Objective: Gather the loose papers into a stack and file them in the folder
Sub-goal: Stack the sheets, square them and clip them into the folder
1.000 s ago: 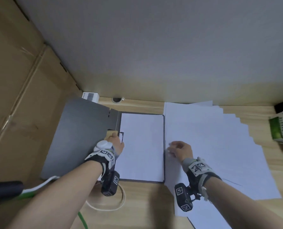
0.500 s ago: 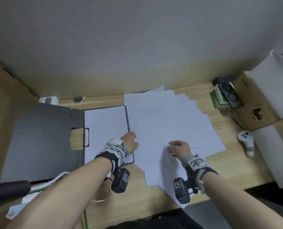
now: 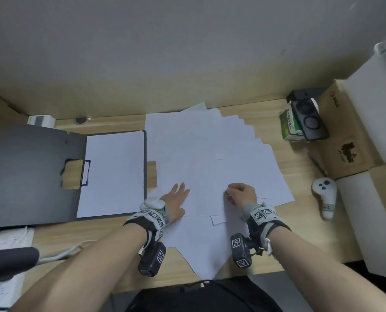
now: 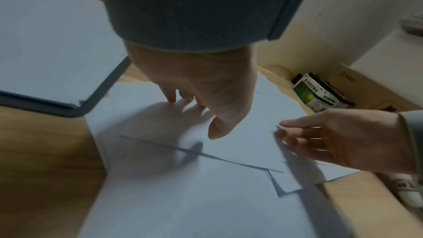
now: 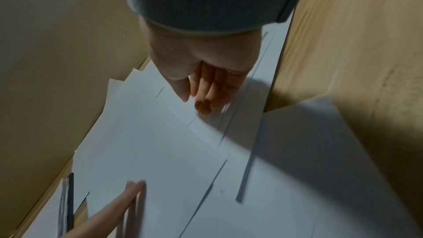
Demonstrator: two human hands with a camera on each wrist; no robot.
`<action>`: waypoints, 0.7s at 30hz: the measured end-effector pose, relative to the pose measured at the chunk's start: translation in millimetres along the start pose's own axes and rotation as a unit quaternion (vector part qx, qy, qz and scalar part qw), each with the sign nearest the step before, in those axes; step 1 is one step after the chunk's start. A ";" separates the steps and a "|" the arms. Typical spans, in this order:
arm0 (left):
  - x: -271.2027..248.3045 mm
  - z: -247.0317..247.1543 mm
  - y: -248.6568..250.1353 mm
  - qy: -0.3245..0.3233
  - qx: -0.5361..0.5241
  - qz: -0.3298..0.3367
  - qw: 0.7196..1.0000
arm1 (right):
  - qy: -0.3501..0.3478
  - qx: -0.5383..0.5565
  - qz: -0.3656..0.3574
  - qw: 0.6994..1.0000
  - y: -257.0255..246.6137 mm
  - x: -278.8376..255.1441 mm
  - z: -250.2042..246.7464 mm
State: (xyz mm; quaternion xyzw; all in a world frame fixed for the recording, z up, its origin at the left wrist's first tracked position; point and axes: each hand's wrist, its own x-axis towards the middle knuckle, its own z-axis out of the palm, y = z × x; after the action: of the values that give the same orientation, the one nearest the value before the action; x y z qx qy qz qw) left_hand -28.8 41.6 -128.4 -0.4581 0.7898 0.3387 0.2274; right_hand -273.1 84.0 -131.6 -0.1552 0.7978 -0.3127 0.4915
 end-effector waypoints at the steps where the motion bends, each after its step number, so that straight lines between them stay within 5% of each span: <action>1: 3.1 1.8 11.2 -0.002 -0.008 -0.010 1.000 | -0.014 -0.010 0.004 1.000 -1.5 6.8 -2.8; 15: 6.1 -9.7 47.0 -0.003 -0.149 -0.056 0.987 | -0.083 -0.145 -0.073 0.983 -25.4 29.5 -18.5; 21: 11.5 -31.8 20.8 0.073 -0.188 -0.079 0.976 | -0.009 -0.165 -0.103 0.981 -34.4 46.4 -22.1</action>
State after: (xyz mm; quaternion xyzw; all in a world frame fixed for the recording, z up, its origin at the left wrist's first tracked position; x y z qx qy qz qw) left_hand -54.1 18.8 -108.1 -0.5771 0.6879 0.4274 0.1047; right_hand -316.3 39.9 -134.0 -0.3185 0.8135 -0.2246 0.4318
